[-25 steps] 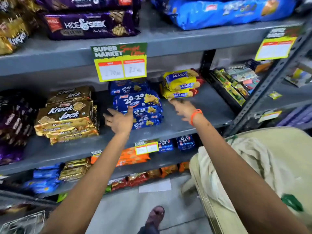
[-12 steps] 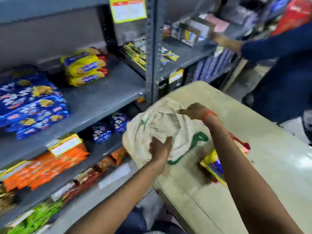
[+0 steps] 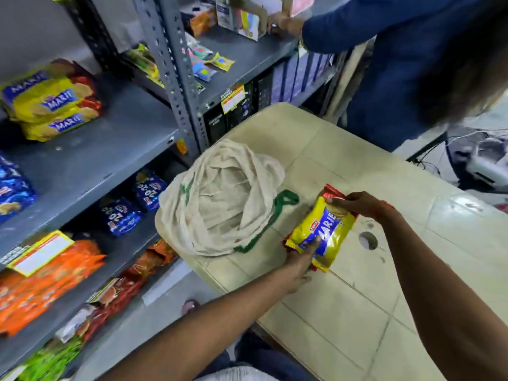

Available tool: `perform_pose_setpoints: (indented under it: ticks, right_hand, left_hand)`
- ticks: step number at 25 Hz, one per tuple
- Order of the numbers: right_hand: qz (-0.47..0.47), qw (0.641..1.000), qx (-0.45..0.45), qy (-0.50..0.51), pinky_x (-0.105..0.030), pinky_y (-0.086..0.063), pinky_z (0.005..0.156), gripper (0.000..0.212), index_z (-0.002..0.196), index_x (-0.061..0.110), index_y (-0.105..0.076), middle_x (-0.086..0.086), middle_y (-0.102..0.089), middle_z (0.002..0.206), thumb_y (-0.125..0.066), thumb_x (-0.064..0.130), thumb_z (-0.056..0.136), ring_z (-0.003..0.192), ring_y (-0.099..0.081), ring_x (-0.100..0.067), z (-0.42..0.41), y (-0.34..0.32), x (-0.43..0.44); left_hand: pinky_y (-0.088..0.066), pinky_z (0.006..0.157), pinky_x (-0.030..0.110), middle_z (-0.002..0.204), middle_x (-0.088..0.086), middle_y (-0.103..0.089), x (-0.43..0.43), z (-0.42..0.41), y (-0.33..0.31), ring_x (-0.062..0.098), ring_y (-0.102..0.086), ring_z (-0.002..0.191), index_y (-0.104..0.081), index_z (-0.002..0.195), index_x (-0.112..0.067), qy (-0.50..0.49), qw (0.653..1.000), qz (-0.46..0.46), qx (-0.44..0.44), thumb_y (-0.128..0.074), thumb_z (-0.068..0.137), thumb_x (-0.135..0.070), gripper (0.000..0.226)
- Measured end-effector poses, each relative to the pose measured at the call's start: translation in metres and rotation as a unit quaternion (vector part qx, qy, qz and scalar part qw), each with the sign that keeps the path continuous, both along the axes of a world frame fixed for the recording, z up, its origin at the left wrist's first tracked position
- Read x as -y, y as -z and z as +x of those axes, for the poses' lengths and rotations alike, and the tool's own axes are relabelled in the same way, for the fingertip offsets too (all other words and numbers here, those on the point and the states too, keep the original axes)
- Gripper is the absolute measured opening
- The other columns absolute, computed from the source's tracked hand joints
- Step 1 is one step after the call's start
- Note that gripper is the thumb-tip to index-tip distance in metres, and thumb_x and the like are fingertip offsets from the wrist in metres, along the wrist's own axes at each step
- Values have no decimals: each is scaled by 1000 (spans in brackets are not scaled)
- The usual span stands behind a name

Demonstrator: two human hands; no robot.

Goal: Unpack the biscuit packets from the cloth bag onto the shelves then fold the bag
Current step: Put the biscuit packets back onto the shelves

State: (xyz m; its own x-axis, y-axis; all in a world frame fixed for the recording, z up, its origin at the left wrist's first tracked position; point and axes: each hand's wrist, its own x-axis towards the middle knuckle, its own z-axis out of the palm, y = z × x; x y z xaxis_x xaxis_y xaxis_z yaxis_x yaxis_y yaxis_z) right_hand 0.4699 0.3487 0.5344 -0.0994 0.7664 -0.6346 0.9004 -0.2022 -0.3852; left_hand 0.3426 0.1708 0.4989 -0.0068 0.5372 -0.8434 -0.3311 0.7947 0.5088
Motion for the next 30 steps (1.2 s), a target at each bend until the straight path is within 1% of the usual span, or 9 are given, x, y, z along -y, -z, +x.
perform_pose_setpoints:
  ticks: [2, 6, 10, 12, 16, 19, 24, 28, 30]
  right_hand:
    - [-24, 999, -22, 2, -36, -50, 81, 66, 96, 9, -67, -12, -69, 99, -65, 68, 65, 86, -62, -25, -4, -2, -1]
    - [-86, 993, -70, 44, -35, -59, 76, 96, 106, 17, -64, -7, -69, 100, -72, 78, 32, 93, -67, -24, 4, 5, -5]
    - [-155, 979, -86, 96, -30, -54, 72, 103, 116, 14, -59, -6, -68, 103, -75, 75, 34, 90, -63, -20, 10, 14, 15]
    - [-172, 972, -107, 115, -31, -54, 74, 102, 121, 17, -56, -5, -67, 114, -76, 73, 38, 101, -63, -20, 7, 17, 24]
    - [-197, 960, -162, 117, -35, -54, 81, 97, 125, 25, -55, -2, -67, 120, -80, 67, 41, 111, -62, -21, -7, -11, 24]
    - [-204, 953, -207, 85, -40, -53, 86, 94, 121, 26, -57, -4, -69, 118, -80, 66, 40, 111, -62, -23, -27, -43, 18]
    - [-179, 951, -253, 9, -45, -49, 98, 72, 119, 24, -59, -8, -68, 116, -67, 67, 61, 105, -63, -27, -125, -80, 10]
    - [-139, 957, -248, -46, -36, -56, 82, 68, 107, 21, -63, -6, -69, 87, -64, 71, 60, 75, -66, -19, -234, -96, 12]
    - [-123, 954, -268, -54, -34, -56, 79, 65, 106, 22, -63, -7, -69, 91, -61, 71, 65, 83, -66, -22, -285, -102, 20]
  left_hand:
    - [-46, 72, 28, 104, -3, -69, -1, 0, 6, 16, -63, 86, -56, 113, -31, -24, 1000, 10, -3, -63, 4, -85, 122]
    - [-51, 62, 22, 91, -9, -71, 0, -12, -5, 14, -65, 77, -61, 97, -32, -61, 997, 42, 28, -74, 8, -75, 100]
    - [-50, 46, 17, 87, -4, -67, 5, -40, -28, 11, -61, 72, -55, 124, -18, -58, 997, 30, 31, -76, 60, -53, 76]
    - [-51, 52, 20, 87, -3, -67, 6, -54, -26, 12, -61, 74, -56, 124, -17, -46, 998, 32, 28, -73, 70, -48, 65]
    - [-55, 81, 35, 103, 2, -73, 2, -82, -36, 19, -68, 94, -63, 116, -23, -8, 998, 63, -6, -80, 22, -69, 106]
    - [-54, 92, 39, 104, 5, -74, -1, -115, -62, 21, -69, 97, -67, 112, -15, 1, 996, 82, -18, -82, 43, -62, 85]
    - [-55, 68, 28, 85, 3, -70, 9, -201, -97, 16, -64, 77, -65, 94, -20, -66, 991, 104, -45, -70, 74, -49, 36]
    - [-54, 67, 29, 84, 2, -70, 33, -281, -113, 16, -65, 79, -64, 93, -21, -133, 981, 112, -84, -67, 73, -55, 39]
    - [-56, 76, 34, 90, 2, -72, 45, -318, -117, 17, -67, 85, -65, 96, -22, -165, 975, 118, -93, -67, 72, -56, 42]
